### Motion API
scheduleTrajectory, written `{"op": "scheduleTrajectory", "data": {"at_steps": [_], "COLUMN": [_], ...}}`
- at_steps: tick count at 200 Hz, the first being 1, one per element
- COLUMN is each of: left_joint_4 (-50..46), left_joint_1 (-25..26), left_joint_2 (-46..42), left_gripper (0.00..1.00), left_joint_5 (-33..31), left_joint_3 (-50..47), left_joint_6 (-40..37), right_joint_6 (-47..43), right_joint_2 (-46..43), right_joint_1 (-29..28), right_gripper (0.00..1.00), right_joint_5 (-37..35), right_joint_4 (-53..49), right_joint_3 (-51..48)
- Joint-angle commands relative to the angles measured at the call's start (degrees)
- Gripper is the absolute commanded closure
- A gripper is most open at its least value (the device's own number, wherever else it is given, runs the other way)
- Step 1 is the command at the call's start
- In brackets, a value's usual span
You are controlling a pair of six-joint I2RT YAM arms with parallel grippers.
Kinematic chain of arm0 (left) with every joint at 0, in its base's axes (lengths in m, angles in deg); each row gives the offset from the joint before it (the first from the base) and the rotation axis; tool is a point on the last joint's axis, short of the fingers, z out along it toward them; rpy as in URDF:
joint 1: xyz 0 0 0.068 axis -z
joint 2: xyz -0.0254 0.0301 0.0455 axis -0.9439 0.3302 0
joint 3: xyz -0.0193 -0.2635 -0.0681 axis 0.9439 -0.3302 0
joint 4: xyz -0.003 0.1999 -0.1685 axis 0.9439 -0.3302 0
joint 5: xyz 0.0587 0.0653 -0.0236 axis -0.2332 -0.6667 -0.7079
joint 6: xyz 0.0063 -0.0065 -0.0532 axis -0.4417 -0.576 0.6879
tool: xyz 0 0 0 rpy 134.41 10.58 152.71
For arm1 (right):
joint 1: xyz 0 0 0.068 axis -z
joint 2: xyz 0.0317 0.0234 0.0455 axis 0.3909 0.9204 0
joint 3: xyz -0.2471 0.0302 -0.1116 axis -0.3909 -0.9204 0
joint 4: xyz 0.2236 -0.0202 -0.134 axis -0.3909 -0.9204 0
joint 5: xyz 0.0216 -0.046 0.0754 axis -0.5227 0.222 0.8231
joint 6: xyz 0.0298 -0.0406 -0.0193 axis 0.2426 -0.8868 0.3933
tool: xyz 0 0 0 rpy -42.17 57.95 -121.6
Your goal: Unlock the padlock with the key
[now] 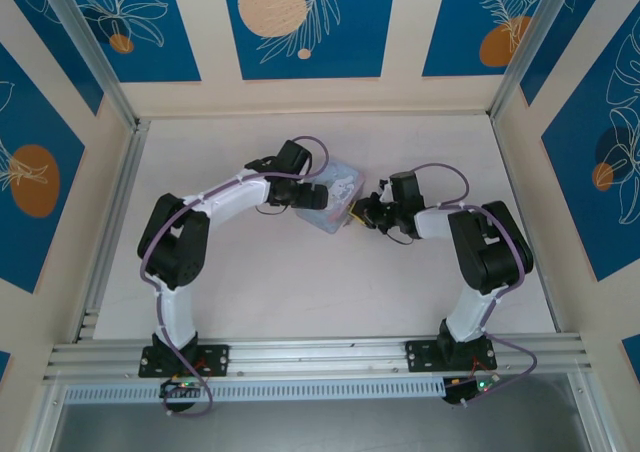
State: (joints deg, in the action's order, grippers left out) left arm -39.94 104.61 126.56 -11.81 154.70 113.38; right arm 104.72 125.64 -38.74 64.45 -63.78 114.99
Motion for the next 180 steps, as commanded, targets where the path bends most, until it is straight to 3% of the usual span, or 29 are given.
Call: {"op": "scheduleTrajectory", "data": {"at_steps": [1,19,51,75,106,138,164,180], "left_joint_4": [-9.4,-9.4,-9.5,-9.8,-10.0,-10.3,-10.3,-10.4], "left_joint_1": [-0.2,-0.2,-0.2,-0.3,-0.3,-0.3,-0.2,-0.3], "left_joint_2": [4.2,4.6,4.9,5.2,5.5,6.1,6.3,6.5], "left_gripper": [0.06,0.07,0.07,0.07,0.07,0.08,0.08,0.09], "left_joint_5": [-3.2,-2.8,-2.5,-2.4,-2.6,-2.4,-2.3,-2.0], "left_joint_3": [-1.7,-1.2,-0.7,-0.3,-0.1,0.4,0.6,0.7], "left_joint_6": [-2.3,-2.3,-2.3,-2.3,-2.4,-2.3,-2.3,-2.3], "right_joint_6": [-2.5,-6.9,-12.5,-13.5,-12.9,-8.3,0.8,4.1], "right_joint_2": [-0.1,0.2,-0.7,-0.4,-0.3,-2.7,-1.7,1.3], "right_joint_1": [1.4,0.8,-1.1,-1.8,-1.8,0.2,5.9,8.1], "right_gripper": [1.00,1.00,1.00,1.00,1.00,1.00,1.00,1.00], "right_joint_5": [-0.4,-2.1,-12.2,-17.6,-17.4,-14.1,-0.9,5.9], "right_joint_4": [-5.8,-15.2,-27.4,-31.1,-28.4,-17.4,8.4,15.7], "right_joint_3": [2.8,5.9,8.3,9.4,9.1,5.3,-3.0,-3.3]}}
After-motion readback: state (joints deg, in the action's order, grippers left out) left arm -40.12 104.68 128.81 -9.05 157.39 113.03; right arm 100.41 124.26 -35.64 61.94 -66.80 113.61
